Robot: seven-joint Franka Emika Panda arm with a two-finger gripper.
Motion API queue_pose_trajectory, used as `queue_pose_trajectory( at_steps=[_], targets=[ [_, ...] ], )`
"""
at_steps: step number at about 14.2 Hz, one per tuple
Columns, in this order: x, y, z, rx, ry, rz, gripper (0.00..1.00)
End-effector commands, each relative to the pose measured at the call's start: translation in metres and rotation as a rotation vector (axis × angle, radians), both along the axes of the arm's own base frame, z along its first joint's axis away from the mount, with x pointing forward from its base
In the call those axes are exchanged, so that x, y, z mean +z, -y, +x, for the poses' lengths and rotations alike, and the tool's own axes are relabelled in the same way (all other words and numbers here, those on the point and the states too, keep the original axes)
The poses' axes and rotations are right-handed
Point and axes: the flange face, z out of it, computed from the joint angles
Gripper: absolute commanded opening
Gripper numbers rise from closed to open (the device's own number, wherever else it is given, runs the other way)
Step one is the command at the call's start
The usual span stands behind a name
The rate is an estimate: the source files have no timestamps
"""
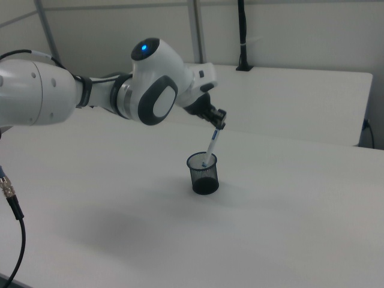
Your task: Insert the marker
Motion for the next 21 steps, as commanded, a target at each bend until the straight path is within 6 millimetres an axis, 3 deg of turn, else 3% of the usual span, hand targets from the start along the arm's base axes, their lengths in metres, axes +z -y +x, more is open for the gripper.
queue_pose_trajectory(
  at_steps=[1, 7, 9, 10, 11, 12, 14, 16, 21],
  targets=[
    [-0.02, -0.024, 0.003, -0.027, 0.017, 0.035, 0.0],
    [-0.036, -0.028, -0.001, -0.057, 0.061, 0.054, 0.0],
    [-0.039, -0.025, -0.004, -0.066, 0.107, 0.054, 0.12],
    [-0.04, -0.021, -0.005, -0.066, 0.105, 0.051, 0.26],
    [-0.043, -0.021, -0.004, -0.065, 0.098, 0.05, 0.62],
    [-0.043, -0.021, -0.003, -0.064, 0.095, 0.049, 0.88],
    [-0.044, -0.021, -0.004, -0.068, 0.068, 0.054, 1.0],
    [-0.042, -0.022, -0.005, -0.077, 0.001, 0.066, 1.0],
    [0.006, -0.024, -0.031, -0.03, -0.368, 0.099, 1.0]
  ],
)
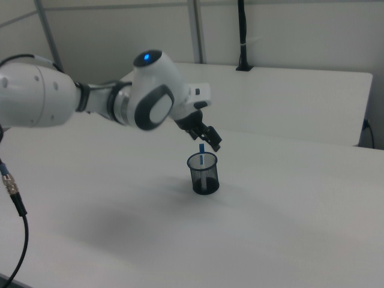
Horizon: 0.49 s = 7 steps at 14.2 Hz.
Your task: Insert the marker
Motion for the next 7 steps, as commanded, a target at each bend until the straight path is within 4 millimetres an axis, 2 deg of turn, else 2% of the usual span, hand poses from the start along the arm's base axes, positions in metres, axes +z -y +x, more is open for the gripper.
queue_pose_trajectory(
  at_steps=[1, 3, 5, 6, 7],
  targets=[
    [0.054, -0.005, -0.032, 0.076, -0.245, 0.043, 1.0],
    [0.072, -0.011, -0.053, 0.108, -0.317, 0.071, 1.0],
    [0.081, -0.022, -0.073, 0.122, -0.398, 0.084, 1.0],
    [0.093, -0.024, -0.088, 0.131, -0.408, 0.09, 1.0],
    [0.101, -0.024, -0.093, 0.134, -0.401, 0.09, 1.0]
  ],
)
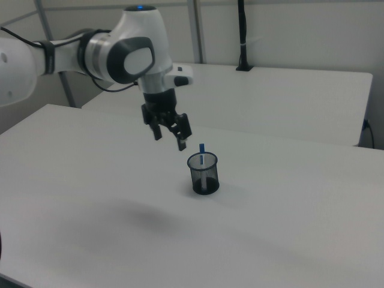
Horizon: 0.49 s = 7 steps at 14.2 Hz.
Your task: Insert the marker
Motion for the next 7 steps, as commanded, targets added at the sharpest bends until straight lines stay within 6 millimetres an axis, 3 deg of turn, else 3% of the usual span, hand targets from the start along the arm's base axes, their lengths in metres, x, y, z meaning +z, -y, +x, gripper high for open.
queue_pose_trajectory(
  at_steps=[1, 3, 7],
  targets=[
    [0.028, -0.009, -0.035, 0.049, -0.027, 0.029, 1.0],
    [0.047, -0.01, -0.046, 0.069, -0.028, 0.033, 1.0],
    [0.054, 0.0, -0.048, 0.08, -0.02, 0.033, 1.0]
  ],
)
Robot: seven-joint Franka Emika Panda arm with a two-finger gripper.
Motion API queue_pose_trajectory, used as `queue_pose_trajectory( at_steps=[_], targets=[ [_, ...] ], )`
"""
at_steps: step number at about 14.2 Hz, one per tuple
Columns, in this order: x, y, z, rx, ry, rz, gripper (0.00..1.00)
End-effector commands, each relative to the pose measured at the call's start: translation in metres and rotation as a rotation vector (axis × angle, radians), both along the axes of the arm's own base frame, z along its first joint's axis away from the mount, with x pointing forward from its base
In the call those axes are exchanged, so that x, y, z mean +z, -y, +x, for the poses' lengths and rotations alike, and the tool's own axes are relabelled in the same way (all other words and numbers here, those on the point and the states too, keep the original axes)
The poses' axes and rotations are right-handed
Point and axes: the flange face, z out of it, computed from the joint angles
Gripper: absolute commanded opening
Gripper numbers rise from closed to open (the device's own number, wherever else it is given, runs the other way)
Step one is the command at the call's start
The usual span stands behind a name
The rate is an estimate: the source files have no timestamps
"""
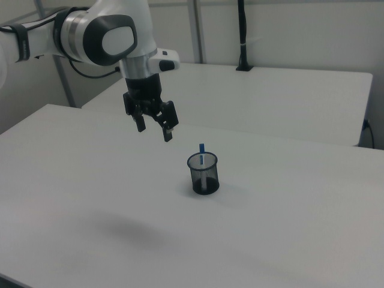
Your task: Insert the marker
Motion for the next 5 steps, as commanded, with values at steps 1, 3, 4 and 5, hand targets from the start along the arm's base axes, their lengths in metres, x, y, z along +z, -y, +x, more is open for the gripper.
queue_pose_trajectory(
  at_steps=[1, 3, 4, 5],
  targets=[
    [0.0061, 0.006, -0.0116, 0.011, -0.002, 0.017, 1.0],
    [0.0056, 0.0059, -0.0122, 0.008, -0.008, 0.018, 1.0],
    [0.0055, 0.0058, -0.0124, 0.008, -0.01, 0.019, 1.0],
    [0.0053, 0.0055, -0.014, 0.01, -0.02, 0.021, 1.0]
  ],
)
